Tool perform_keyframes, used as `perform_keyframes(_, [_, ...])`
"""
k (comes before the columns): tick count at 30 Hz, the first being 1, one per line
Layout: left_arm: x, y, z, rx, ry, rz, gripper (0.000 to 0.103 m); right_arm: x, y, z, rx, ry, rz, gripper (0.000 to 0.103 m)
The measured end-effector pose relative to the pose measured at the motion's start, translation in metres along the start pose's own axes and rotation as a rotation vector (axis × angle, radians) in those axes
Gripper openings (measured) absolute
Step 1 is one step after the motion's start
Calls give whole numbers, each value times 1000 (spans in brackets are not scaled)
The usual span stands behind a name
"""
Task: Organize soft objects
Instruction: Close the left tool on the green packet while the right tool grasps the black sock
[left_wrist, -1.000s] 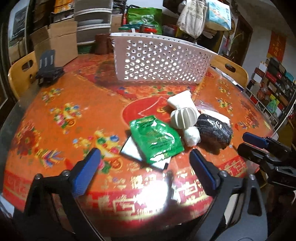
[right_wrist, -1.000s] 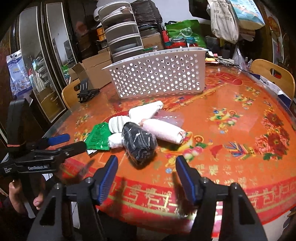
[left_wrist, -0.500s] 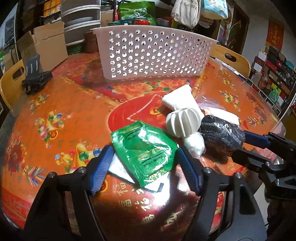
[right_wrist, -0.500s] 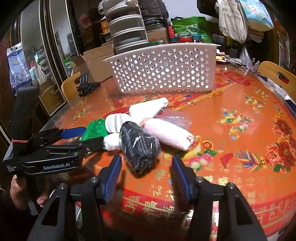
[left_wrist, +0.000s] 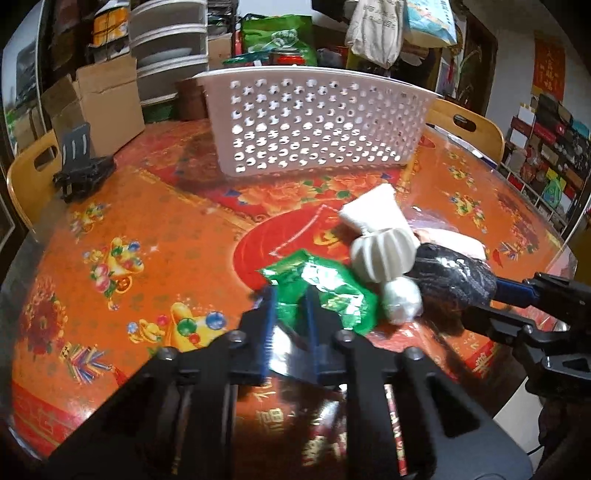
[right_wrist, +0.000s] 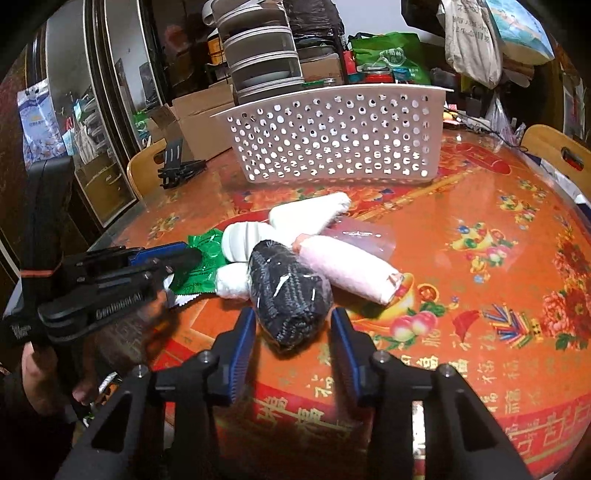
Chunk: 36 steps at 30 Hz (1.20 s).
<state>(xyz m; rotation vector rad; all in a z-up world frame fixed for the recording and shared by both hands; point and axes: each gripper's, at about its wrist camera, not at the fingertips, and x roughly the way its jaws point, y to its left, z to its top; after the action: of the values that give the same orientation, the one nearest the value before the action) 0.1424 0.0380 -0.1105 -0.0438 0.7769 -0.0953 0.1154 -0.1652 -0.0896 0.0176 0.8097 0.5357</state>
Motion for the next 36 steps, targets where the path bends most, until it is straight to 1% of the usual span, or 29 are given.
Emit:
perform_keyframes(1, [0,3,0,-6,2,-12,9,0,0,0,-5,2,0,38])
perform_keyframes(2, [-1,5,0,-7,0,-11,6,0,1,0,-7,1,-1,38])
perform_keyframes(5, [-2,9,-1,-15,-6,-25,4,0,0,1,-4,1,2,37])
perform_keyframes(8, [-9,14,-2,-36,-40,-50,3,-2,0,1,3,-7,6,36])
perform_keyframes(17, [-38,10,7,-20,-123,-73,1,-21,4,9,-2,-58,6,35])
perform_keyframes(20, [-49,6,10,-5,-148,-79,1,-27,4,12,-3,-74,7,35])
perform_keyframes(29, [-66,3,23,-3,-184,-102,0,-46,4,22,-9,-115,8,34])
perform_keyframes(36, [-77,1,37,4,-216,-124,0,-51,0,30,-8,-135,-3,34])
